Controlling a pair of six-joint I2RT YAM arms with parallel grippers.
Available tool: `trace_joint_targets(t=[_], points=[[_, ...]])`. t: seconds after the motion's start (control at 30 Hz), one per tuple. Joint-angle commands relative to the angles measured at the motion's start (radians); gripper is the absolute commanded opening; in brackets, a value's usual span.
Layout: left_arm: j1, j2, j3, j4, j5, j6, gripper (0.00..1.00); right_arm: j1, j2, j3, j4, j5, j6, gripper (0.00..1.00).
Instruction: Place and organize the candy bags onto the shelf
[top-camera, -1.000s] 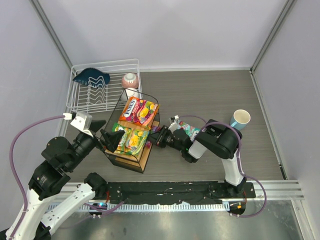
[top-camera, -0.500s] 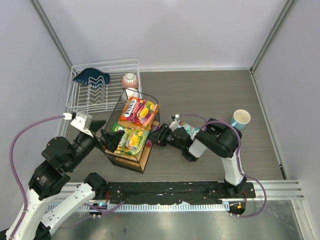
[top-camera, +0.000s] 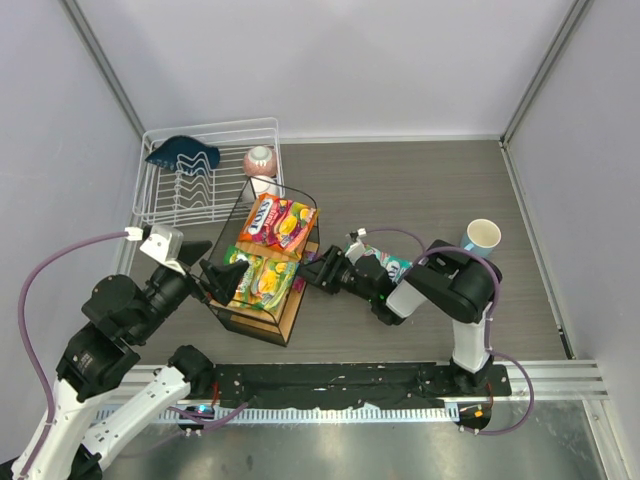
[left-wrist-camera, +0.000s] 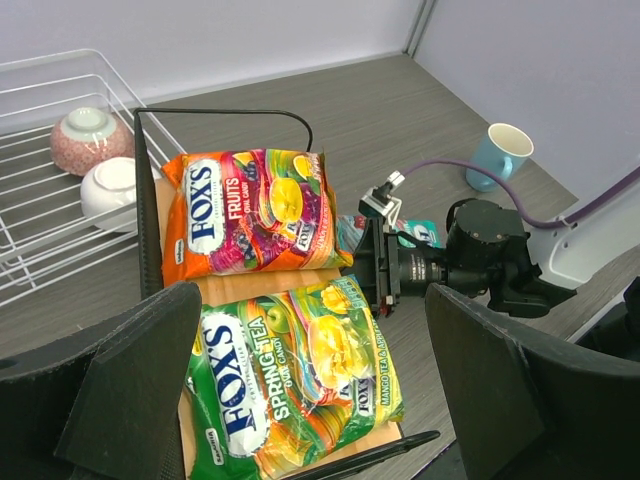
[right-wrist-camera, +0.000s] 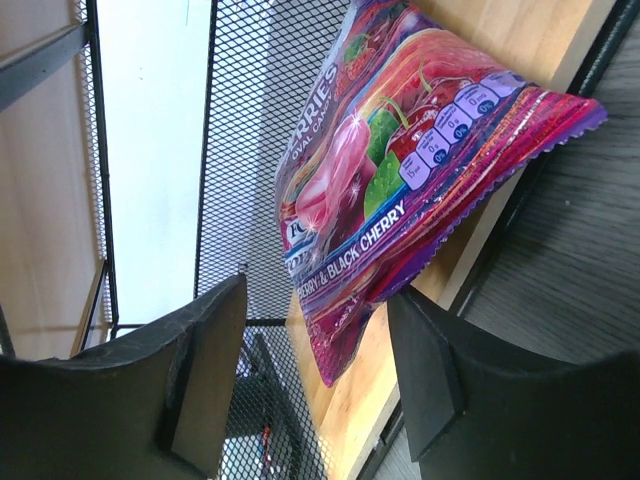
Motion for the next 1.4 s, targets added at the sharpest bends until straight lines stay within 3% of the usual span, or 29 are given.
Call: trace_joint_targets(t=[0.0, 0.43, 0.53, 0.63, 0.87, 1.0, 1.17, 1.37], points=[[-0.004, -0.010, -0.002, 0.046, 0.018, -0.013, 0.99, -0.003, -0.090, -0.023, -0.031, 0.032, -0.036, 0.64], [-0.003, -0.010, -0.011, 0.055, 0.019, -0.014, 1.00, -0.003, -0.379, -0.115, -0.354, 0.173, -0.110, 0.66], [-0.004, -0.011, -0.012, 0.058, 0.019, -0.011, 1.00, -0.003, -0.489, -0.130, -0.513, 0.237, -0.133, 0.66], [-0.004, -0.008, -0.018, 0.067, 0.024, -0.009, 1.00, -0.005, -0.700, -0.116, -0.868, 0.354, -0.136, 0.66], [-0.004, 0.012, -0.021, 0.087, 0.045, -0.013, 1.00, -0.005, -0.984, -0.136, -1.309, 0.584, -0.033, 0.79], [-0.004, 0.019, -0.023, 0.098, 0.074, -0.014, 1.00, -0.006, -1.036, -0.156, -1.437, 0.656, 0.022, 0.91], [-0.003, 0.025, -0.025, 0.103, 0.079, -0.017, 1.00, -0.008, -0.978, -0.119, -1.575, 0.723, 0.071, 0.95], [-0.004, 0.015, -0.028, 0.098, 0.076, -0.017, 1.00, -0.009, -0.885, -0.096, -1.581, 0.747, 0.077, 1.00]])
